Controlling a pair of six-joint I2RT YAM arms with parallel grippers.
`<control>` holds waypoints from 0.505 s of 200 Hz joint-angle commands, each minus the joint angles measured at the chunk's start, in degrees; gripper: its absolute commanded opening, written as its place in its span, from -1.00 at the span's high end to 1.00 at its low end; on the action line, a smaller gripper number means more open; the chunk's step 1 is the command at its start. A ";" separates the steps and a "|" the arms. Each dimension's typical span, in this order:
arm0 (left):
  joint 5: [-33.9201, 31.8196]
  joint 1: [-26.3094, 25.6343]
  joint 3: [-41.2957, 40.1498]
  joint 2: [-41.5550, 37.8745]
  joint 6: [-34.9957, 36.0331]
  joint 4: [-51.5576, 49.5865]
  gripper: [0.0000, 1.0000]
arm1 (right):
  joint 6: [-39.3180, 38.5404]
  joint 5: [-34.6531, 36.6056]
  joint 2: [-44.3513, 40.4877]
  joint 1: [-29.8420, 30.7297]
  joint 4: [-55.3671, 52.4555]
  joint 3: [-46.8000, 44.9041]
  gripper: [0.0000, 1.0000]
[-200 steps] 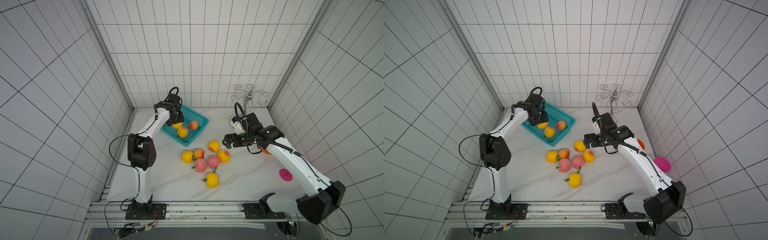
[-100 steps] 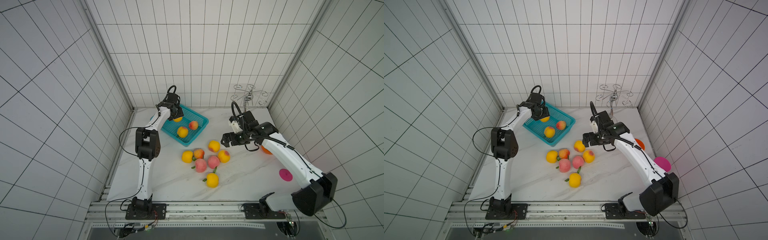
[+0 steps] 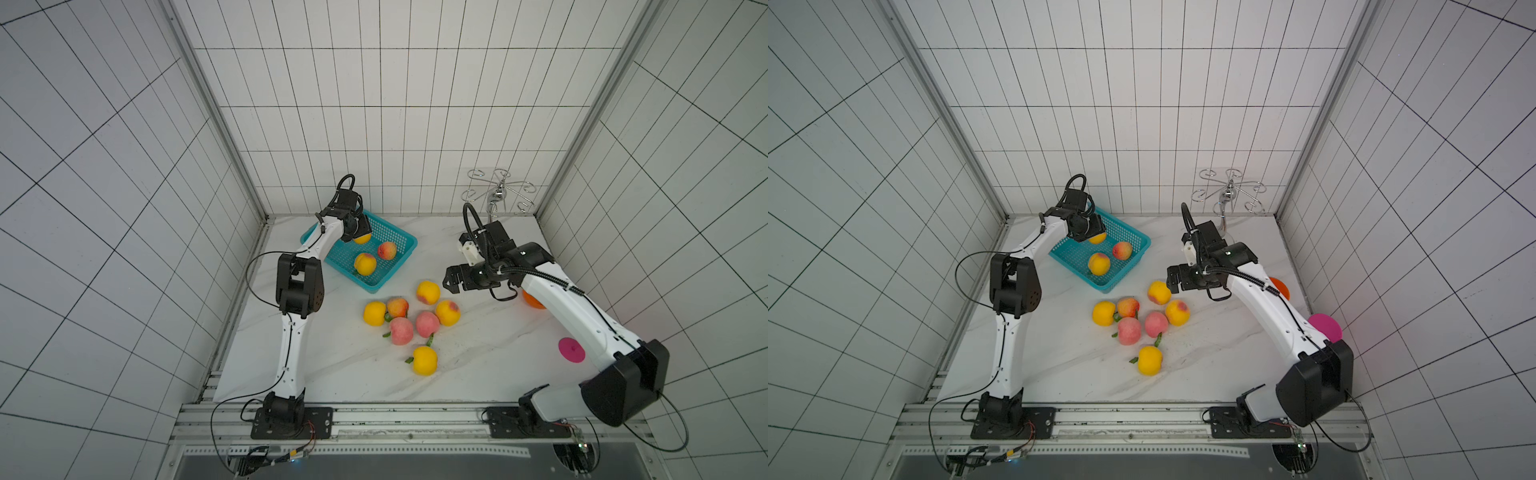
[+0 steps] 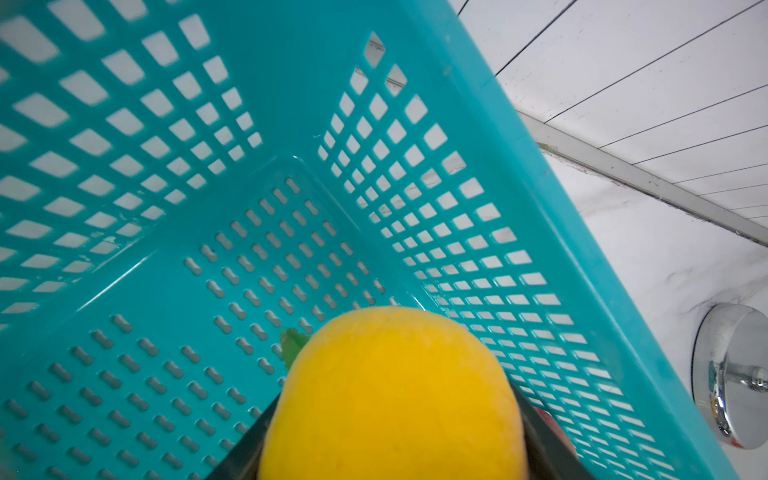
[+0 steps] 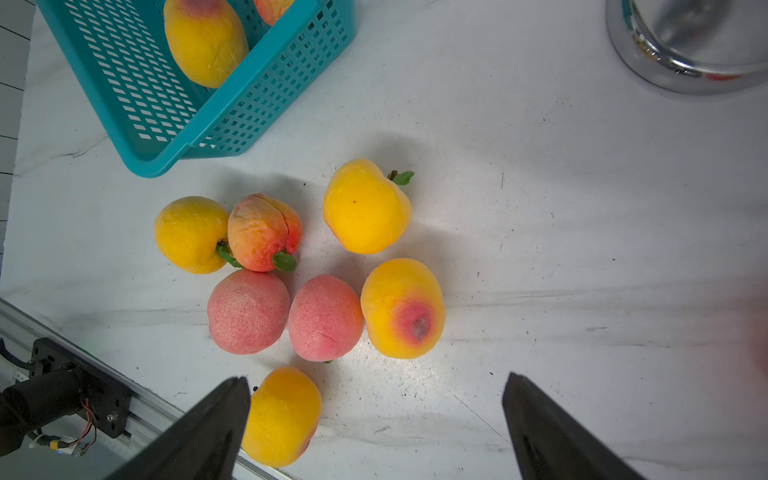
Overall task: Put the peaches into the basket
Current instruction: Place the peach in the basket.
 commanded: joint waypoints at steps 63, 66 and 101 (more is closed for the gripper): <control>0.47 -0.58 -2.58 1.81 0.15 1.60 -0.24 | -0.67 -0.31 -1.09 -0.73 -0.98 1.48 -0.97; 0.44 -0.58 -2.66 1.85 0.14 1.60 -0.24 | -0.65 -0.33 -1.14 -0.83 -1.02 1.44 -0.98; -0.06 -0.87 -2.92 2.32 0.28 1.60 -0.30 | -0.69 0.01 -1.09 -0.84 -1.06 1.39 -0.98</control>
